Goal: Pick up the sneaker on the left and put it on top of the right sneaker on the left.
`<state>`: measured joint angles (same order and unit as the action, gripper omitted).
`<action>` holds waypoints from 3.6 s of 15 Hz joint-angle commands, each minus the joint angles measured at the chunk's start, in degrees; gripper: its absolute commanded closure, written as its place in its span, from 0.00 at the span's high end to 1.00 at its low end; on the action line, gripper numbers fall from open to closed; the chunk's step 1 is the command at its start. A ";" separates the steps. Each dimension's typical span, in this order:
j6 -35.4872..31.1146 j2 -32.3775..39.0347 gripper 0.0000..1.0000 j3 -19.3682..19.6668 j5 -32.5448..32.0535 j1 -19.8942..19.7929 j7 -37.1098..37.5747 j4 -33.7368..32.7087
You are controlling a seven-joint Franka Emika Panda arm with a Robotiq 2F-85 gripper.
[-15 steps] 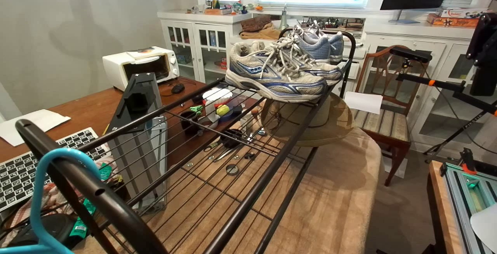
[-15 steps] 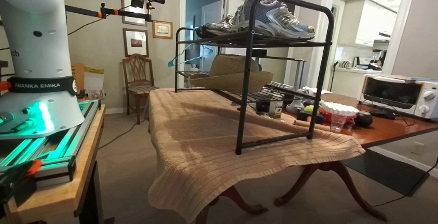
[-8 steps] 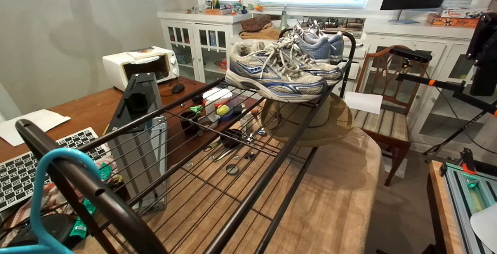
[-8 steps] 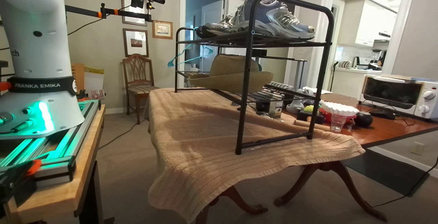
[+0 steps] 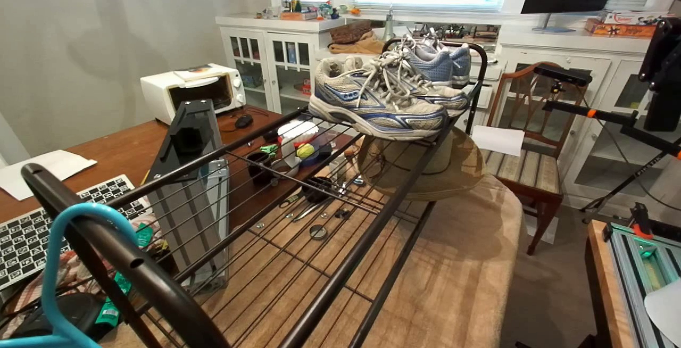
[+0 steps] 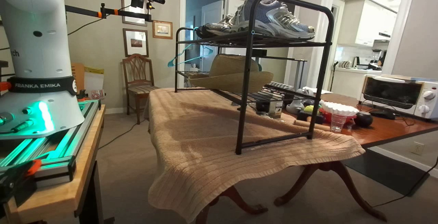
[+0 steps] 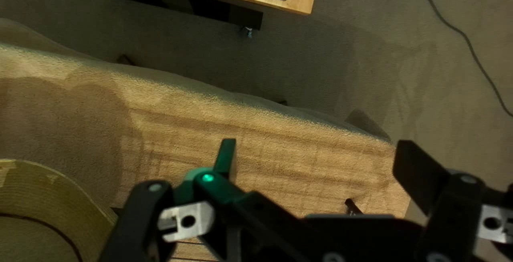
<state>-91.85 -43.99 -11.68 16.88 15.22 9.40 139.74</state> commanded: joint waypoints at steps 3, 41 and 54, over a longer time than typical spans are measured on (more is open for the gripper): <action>0.37 -0.14 1.00 -0.92 0.59 -1.36 -0.71 -0.17; -30.84 21.66 1.00 -0.33 -17.50 -10.35 3.17 -16.31; -39.16 35.47 1.00 0.10 -20.18 -10.15 3.49 -25.85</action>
<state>-129.36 -12.34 -11.56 -1.03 4.75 11.36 116.82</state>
